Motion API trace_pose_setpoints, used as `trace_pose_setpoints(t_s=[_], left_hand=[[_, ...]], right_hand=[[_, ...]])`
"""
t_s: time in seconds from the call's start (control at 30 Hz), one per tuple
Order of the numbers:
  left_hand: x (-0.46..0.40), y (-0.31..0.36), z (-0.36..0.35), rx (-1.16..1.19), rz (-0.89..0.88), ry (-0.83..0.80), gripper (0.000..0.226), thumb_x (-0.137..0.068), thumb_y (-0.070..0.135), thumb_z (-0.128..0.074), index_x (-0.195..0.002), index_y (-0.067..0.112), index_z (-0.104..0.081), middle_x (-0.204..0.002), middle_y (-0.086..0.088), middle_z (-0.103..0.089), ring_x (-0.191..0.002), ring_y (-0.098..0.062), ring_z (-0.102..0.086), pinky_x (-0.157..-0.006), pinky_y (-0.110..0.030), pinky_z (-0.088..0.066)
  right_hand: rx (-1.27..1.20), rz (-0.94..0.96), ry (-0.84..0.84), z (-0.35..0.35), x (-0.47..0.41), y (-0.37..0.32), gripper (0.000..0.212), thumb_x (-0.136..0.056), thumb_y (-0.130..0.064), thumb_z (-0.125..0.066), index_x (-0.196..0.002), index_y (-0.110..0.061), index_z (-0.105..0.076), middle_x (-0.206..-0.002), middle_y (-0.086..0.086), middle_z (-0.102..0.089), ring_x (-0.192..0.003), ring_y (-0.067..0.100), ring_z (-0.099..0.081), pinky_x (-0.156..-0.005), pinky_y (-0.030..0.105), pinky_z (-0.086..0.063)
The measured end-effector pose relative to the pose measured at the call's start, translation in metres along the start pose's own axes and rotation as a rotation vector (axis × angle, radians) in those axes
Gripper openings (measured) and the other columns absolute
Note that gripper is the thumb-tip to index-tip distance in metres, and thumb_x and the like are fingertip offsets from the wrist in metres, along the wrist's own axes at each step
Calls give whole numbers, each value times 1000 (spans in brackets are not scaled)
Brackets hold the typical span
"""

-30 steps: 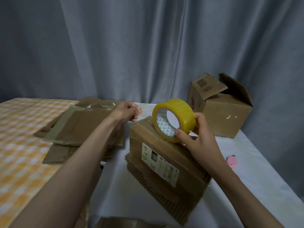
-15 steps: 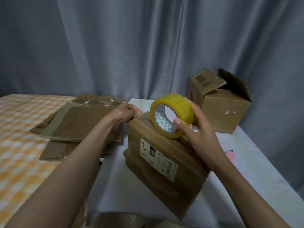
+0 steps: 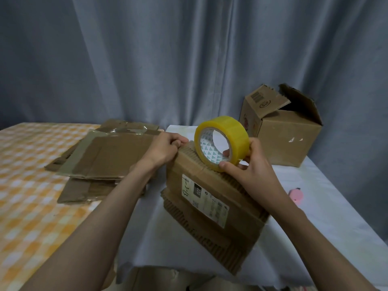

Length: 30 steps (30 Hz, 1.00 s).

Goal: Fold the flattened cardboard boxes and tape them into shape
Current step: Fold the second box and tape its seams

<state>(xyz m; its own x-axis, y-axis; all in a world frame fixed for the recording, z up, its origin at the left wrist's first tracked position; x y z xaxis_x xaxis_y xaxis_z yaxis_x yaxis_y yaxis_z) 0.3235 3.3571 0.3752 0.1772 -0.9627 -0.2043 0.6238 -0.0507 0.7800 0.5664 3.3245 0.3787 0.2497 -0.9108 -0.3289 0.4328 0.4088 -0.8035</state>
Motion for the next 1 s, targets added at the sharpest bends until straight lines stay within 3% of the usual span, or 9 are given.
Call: trace_pose_setpoints(t_s=[0.1, 0.2, 0.3, 0.37, 0.5, 0.6, 0.73, 0.87, 1.0], left_hand=[[8, 0, 1, -113, -47, -52, 36, -102, 5, -44, -128, 15, -66, -133, 0, -63, -126, -15, -52, -110, -26, -35], [21, 2, -1, -246, -247, 25, 41, -99, 2, -47, -137, 13, -59, -145, -3, -54, -137, -20, -45, -116, -30, -30], [33, 6, 1, -272, -491, 8, 49, -93, -4, -47, -132, 20, -63, -135, 6, -62, -127, -15, -56, -108, -30, -42], [37, 6, 3, -288, -556, -46, 51, -92, 0, -45, -130, 28, -64, -130, 11, -65, -120, -11, -59, -102, -29, -47], [37, -1, 4, -385, -528, -112, 60, -92, 2, -44, -137, 41, -53, -137, 16, -58, -121, -13, -57, -103, -28, -44], [36, -5, 3, -430, -535, -146, 56, -94, 7, -45, -143, 34, -49, -146, 16, -50, -130, -15, -51, -109, -25, -33], [41, -5, 2, -454, -523, -249, 48, -100, 34, -34, -147, 35, -39, -151, 11, -44, -133, -10, -43, -113, -38, -36], [46, -9, -2, -515, -528, -249, 56, -101, 42, -27, -156, 32, -25, -162, 10, -25, -150, -8, -17, -124, -38, -9], [46, -13, -3, -535, -482, -219, 61, -98, 50, -24, -156, 32, -23, -162, 11, -24, -149, -4, -18, -124, -36, -12]], right_hand=[[-97, 24, 37, 1, 2, -2, 46, -85, -32, -77, -120, -24, -48, -116, -7, -63, -91, -23, -57, -65, -2, -42], [-179, 73, 60, 3, 6, -6, 39, -86, -32, -76, -119, -28, -54, -111, -12, -66, -96, -15, -59, -69, 1, -45], [-184, 105, 63, 5, 7, -10, 35, -86, -36, -75, -116, -33, -57, -106, -14, -67, -97, -4, -62, -73, 8, -50], [-192, 115, 65, 5, 7, -11, 34, -86, -37, -75, -115, -35, -58, -102, -16, -68, -96, -1, -64, -72, 10, -51], [-183, 122, 66, 4, 5, -12, 33, -85, -39, -76, -114, -34, -61, -101, -14, -70, -98, 2, -64, -77, 16, -52], [-122, 88, 20, 2, 3, -8, 37, -85, -45, -75, -116, -36, -57, -105, -14, -68, -101, 1, -63, -86, 28, -54], [1, 4, -45, 0, 1, -5, 55, -77, -52, -78, -119, -34, -48, -108, -19, -61, -96, -4, -60, -74, 19, -49], [36, 0, -37, 0, 1, -11, 46, -82, -45, -77, -114, -27, -49, -102, -11, -63, -84, -3, -63, -65, 18, -46], [69, 44, -3, 8, 8, -20, 33, -83, -39, -76, -105, -25, -56, -95, 2, -67, -85, 18, -63, -79, 45, -54]])
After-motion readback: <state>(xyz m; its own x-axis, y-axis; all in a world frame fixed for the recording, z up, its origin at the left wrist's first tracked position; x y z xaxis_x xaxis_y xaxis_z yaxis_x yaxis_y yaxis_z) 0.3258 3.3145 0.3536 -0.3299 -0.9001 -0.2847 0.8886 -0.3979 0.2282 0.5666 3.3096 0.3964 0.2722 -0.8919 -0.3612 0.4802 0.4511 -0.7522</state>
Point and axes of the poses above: each hand's wrist, its own x-axis away from the middle knuckle, its own z-axis out of the back of the hand, y = z × x, the point moved 2 cm from there along -x, towards the middle knuckle
